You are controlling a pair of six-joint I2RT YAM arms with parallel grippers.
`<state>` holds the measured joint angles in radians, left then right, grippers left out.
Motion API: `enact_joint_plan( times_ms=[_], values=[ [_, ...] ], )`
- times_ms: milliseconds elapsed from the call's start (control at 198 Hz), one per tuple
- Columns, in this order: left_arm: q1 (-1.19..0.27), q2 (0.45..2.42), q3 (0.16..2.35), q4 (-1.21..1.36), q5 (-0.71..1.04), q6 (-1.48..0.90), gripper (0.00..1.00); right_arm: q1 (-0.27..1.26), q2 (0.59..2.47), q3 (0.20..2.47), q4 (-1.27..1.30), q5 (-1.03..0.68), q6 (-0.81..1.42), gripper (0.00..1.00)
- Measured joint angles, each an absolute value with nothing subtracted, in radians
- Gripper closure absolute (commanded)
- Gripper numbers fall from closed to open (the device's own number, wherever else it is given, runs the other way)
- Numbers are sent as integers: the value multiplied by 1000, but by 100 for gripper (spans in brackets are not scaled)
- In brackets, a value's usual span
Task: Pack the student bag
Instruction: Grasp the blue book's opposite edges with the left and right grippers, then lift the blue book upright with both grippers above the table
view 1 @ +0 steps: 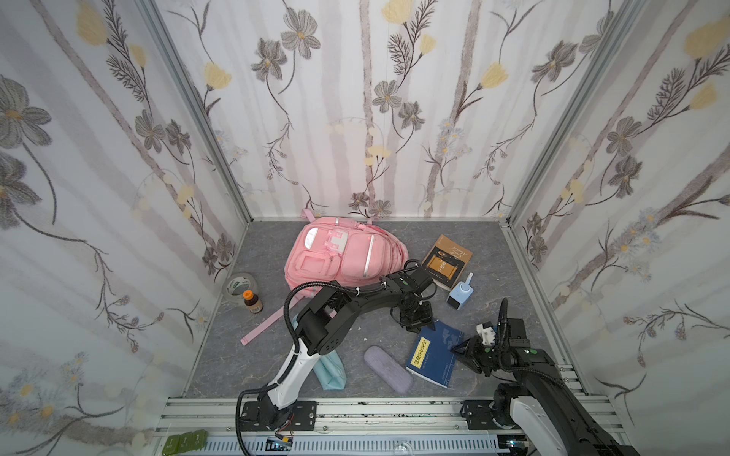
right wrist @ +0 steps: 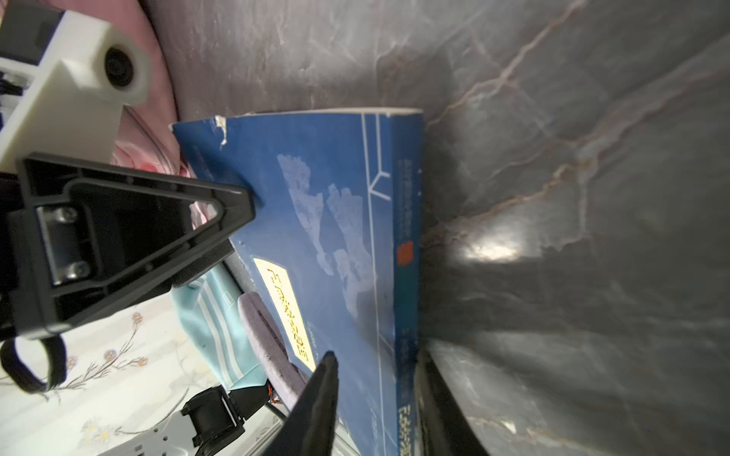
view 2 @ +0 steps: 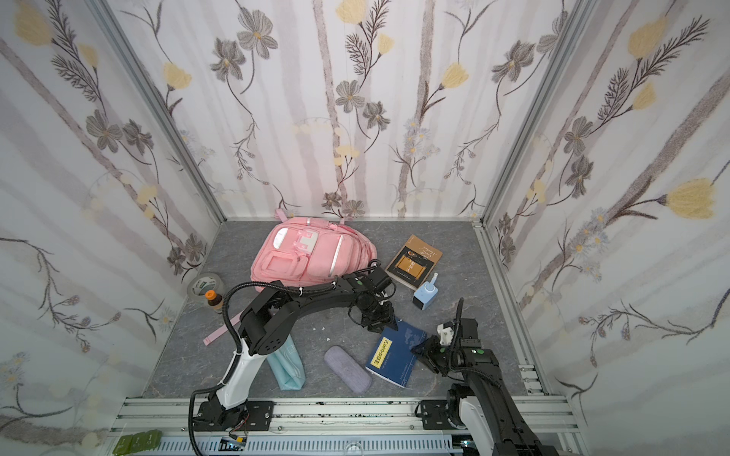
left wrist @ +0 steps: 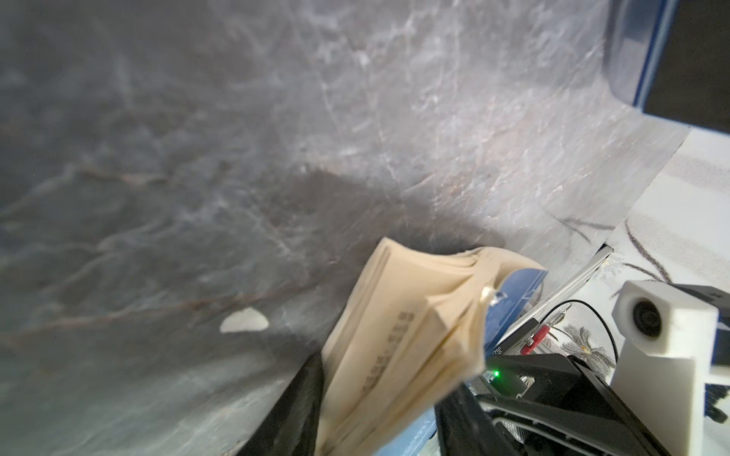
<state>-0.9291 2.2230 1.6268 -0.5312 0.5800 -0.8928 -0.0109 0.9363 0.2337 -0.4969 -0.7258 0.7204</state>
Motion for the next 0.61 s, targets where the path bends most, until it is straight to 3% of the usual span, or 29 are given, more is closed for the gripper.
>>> enact_joint_plan(
  times_ms=[217, 283, 364, 607],
  values=[
    [-928, 2232, 1641, -531, 588, -893, 51, -8, 904, 195, -369, -813, 776, 80],
    [-928, 2236, 1650, -535, 591, -893, 51, -8, 881, 176, -332, -821, 802, 94],
    [-925, 2238, 1660, -540, 582, -891, 50, -9, 851, 164, -303, -820, 845, 100],
    [-896, 2170, 1759, -622, 495, -834, 35, -9, 786, 258, -317, -765, 892, 100]
  ],
)
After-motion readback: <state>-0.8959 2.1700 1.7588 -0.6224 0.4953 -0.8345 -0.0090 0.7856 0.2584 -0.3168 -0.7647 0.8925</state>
